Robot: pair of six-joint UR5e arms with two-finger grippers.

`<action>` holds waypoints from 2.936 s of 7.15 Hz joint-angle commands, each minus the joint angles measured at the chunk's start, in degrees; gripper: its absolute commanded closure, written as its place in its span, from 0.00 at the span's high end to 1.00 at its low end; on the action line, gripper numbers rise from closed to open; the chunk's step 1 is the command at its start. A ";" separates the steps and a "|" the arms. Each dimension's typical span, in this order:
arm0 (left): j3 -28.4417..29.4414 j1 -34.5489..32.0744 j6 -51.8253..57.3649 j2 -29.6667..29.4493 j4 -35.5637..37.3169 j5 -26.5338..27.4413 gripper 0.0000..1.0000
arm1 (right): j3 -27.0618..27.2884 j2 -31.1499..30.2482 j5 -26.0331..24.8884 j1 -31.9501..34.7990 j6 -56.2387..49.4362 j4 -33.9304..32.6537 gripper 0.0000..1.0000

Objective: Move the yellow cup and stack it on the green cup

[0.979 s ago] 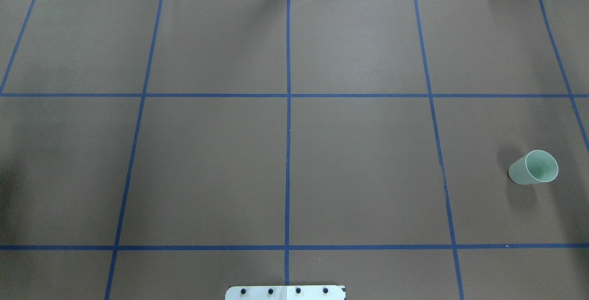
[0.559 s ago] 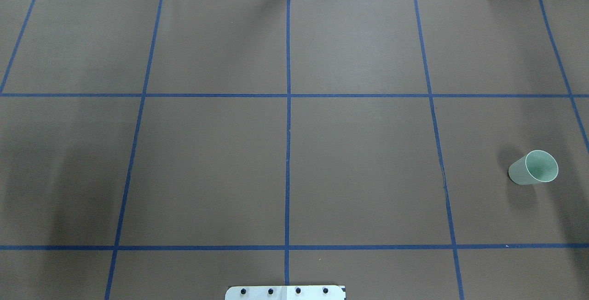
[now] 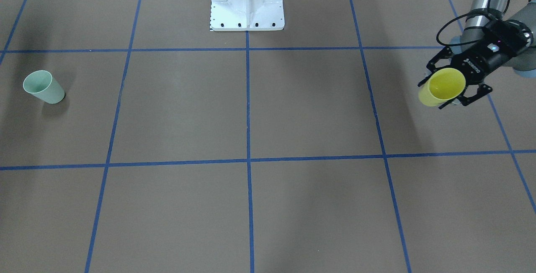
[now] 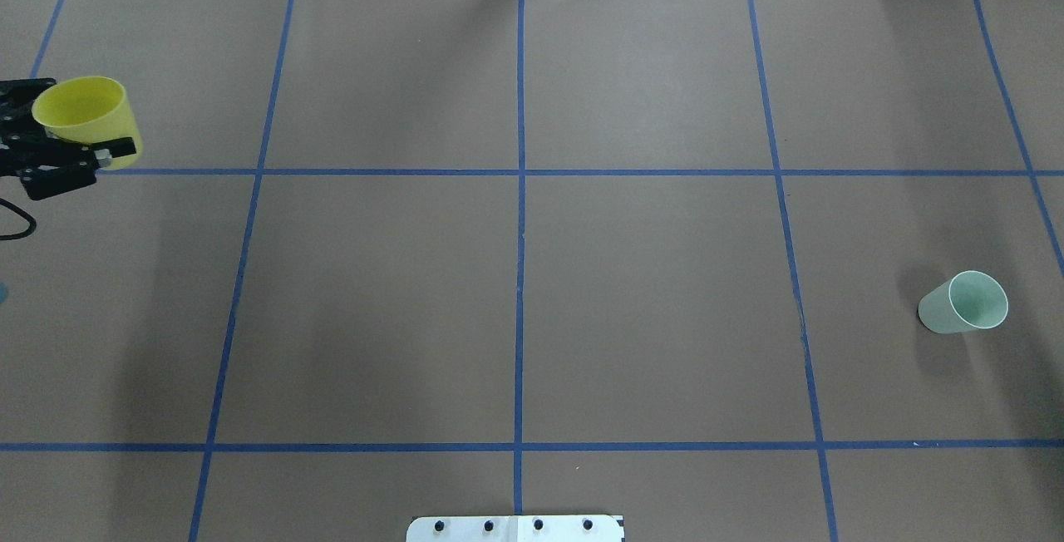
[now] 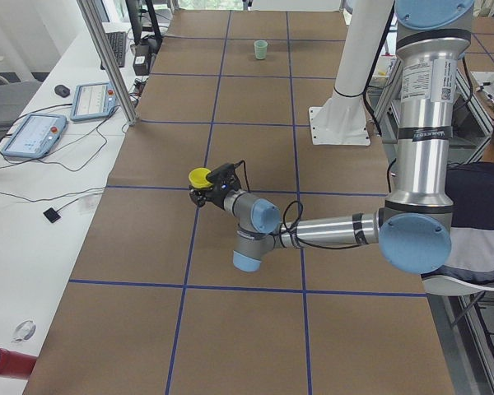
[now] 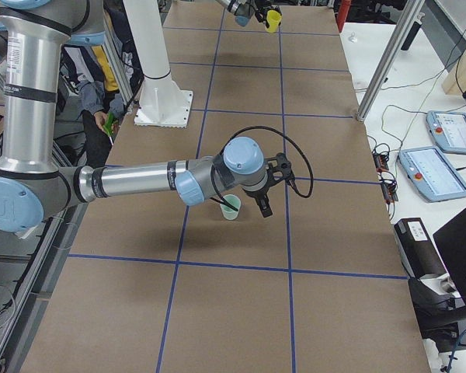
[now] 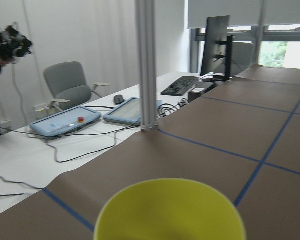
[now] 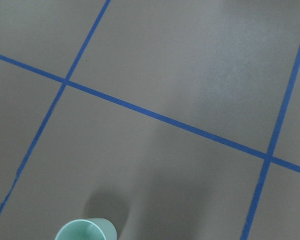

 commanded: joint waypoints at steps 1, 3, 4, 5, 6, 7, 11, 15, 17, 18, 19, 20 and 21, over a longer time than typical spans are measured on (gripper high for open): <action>-1.17 6.21 -0.55 -9.24 7.73 -4.51 0.00 | 1.62 6.06 1.45 -4.52 9.70 -0.03 1.00; -3.89 9.10 0.41 -15.40 16.90 -7.60 0.00 | 2.32 14.66 0.06 -12.16 22.95 -0.03 1.00; -3.72 10.34 4.33 -18.04 19.11 -7.08 0.01 | 2.33 19.67 -2.39 -17.25 31.99 -0.03 1.00; -3.63 10.52 11.68 -18.50 22.78 -6.55 0.08 | 2.06 24.94 -5.89 -23.56 40.87 -0.47 1.00; -3.46 11.92 14.01 -18.94 23.95 -4.55 0.11 | 1.28 29.34 -7.23 -29.89 46.96 -1.34 1.00; -3.28 13.32 14.21 -19.47 23.96 -2.18 0.12 | 1.44 34.00 -9.42 -32.91 52.76 -5.01 1.00; -2.76 19.92 18.61 -19.82 24.05 7.24 0.12 | -0.47 45.53 -17.95 -45.22 61.92 -13.30 1.00; -2.84 20.63 18.52 -19.74 23.35 7.25 0.15 | -5.58 51.88 -18.76 -47.18 66.00 -12.51 1.00; -2.84 21.07 18.52 -19.74 23.26 7.25 0.18 | -6.11 52.23 -23.12 -48.23 66.01 -12.43 1.00; -2.93 21.07 18.52 -19.65 23.17 7.25 0.18 | -6.46 52.32 -24.20 -48.50 66.09 -12.43 1.00; -2.93 21.07 18.52 -19.56 23.09 7.25 0.18 | -6.90 52.24 -25.08 -48.59 66.53 -12.43 0.99; -2.93 21.16 18.52 -19.47 23.08 7.25 0.18 | -8.03 52.76 -26.22 -49.11 66.53 -12.43 0.99; -2.93 21.33 18.52 -19.38 22.82 7.25 0.18 | -8.65 53.11 -26.67 -49.81 66.88 -12.43 0.99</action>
